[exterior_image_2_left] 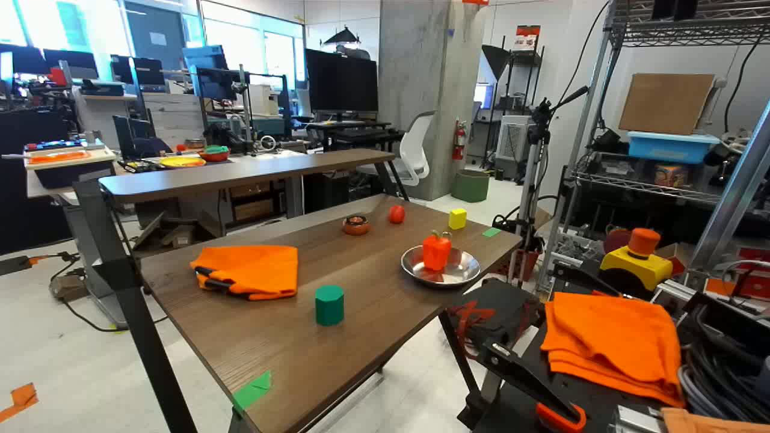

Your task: Pick up the red pepper and put it on the table

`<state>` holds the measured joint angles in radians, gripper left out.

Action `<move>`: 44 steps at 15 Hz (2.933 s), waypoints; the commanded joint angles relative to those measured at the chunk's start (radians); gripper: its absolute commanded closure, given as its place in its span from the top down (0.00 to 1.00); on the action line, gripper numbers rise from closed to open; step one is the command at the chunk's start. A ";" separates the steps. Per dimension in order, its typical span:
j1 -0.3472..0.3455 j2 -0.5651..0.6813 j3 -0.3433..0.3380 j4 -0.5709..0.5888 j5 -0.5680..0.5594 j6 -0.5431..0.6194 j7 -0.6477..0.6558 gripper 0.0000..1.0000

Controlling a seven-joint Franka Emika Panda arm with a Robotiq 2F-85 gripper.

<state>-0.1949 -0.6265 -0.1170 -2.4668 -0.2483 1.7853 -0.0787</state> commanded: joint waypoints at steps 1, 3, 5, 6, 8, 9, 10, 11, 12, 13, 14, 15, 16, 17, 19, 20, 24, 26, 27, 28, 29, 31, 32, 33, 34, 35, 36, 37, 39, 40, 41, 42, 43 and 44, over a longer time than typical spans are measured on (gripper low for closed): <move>0.014 -0.001 -0.011 0.003 -0.006 -0.004 0.006 1.00; 0.014 -0.001 -0.011 0.003 -0.006 -0.004 0.006 1.00; 0.014 -0.001 -0.011 0.003 -0.006 -0.004 0.006 1.00; 0.014 -0.001 -0.011 0.003 -0.006 -0.004 0.006 1.00; 0.014 -0.001 -0.011 0.003 -0.006 -0.004 0.006 1.00; 0.014 -0.001 -0.011 0.003 -0.006 -0.004 0.006 1.00; 0.014 -0.001 -0.011 0.003 -0.006 -0.004 0.006 1.00; 0.014 -0.001 -0.011 0.003 -0.006 -0.004 0.006 1.00; 0.014 -0.001 -0.011 0.003 -0.006 -0.004 0.006 1.00; 0.013 0.007 -0.007 0.003 -0.006 0.008 0.018 1.00; 0.016 0.018 -0.006 0.000 0.000 0.031 0.030 1.00; 0.019 0.027 -0.003 -0.003 -0.001 0.049 0.038 1.00; 0.022 0.039 -0.002 -0.012 0.003 0.090 0.052 1.00; 0.023 0.052 -0.001 -0.017 0.005 0.126 0.067 1.00; 0.025 0.096 0.007 -0.022 0.002 0.200 0.098 1.00; 0.025 0.122 0.011 -0.020 0.000 0.228 0.111 1.00; 0.031 0.260 0.015 0.013 0.024 0.314 0.148 1.00; 0.042 0.327 0.015 0.038 0.047 0.341 0.152 1.00; 0.050 0.364 0.016 0.053 0.066 0.367 0.158 1.00; 0.057 0.399 0.018 0.071 0.081 0.378 0.159 1.00; 0.068 0.437 0.021 0.090 0.102 0.402 0.161 1.00; 0.091 0.504 0.035 0.120 0.130 0.460 0.161 1.00; 0.100 0.535 0.042 0.134 0.136 0.492 0.167 1.00; 0.111 0.574 0.051 0.149 0.142 0.527 0.174 1.00; 0.121 0.613 0.060 0.165 0.144 0.560 0.184 1.00; 0.130 0.648 0.067 0.180 0.142 0.582 0.194 1.00; 0.140 0.686 0.075 0.193 0.136 0.605 0.204 1.00; 0.148 0.717 0.080 0.204 0.128 0.625 0.215 1.00; 0.166 0.780 0.088 0.224 0.117 0.647 0.224 1.00; 0.175 0.810 0.089 0.239 0.114 0.645 0.226 1.00; 0.185 0.844 0.090 0.254 0.106 0.642 0.231 1.00; 0.194 0.872 0.088 0.269 0.098 0.634 0.236 1.00; 0.204 0.899 0.085 0.282 0.087 0.629 0.243 1.00; 0.212 0.922 0.082 0.290 0.079 0.629 0.246 1.00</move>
<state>-0.0049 0.2162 -0.0294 -2.2319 -0.1370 2.4176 0.1429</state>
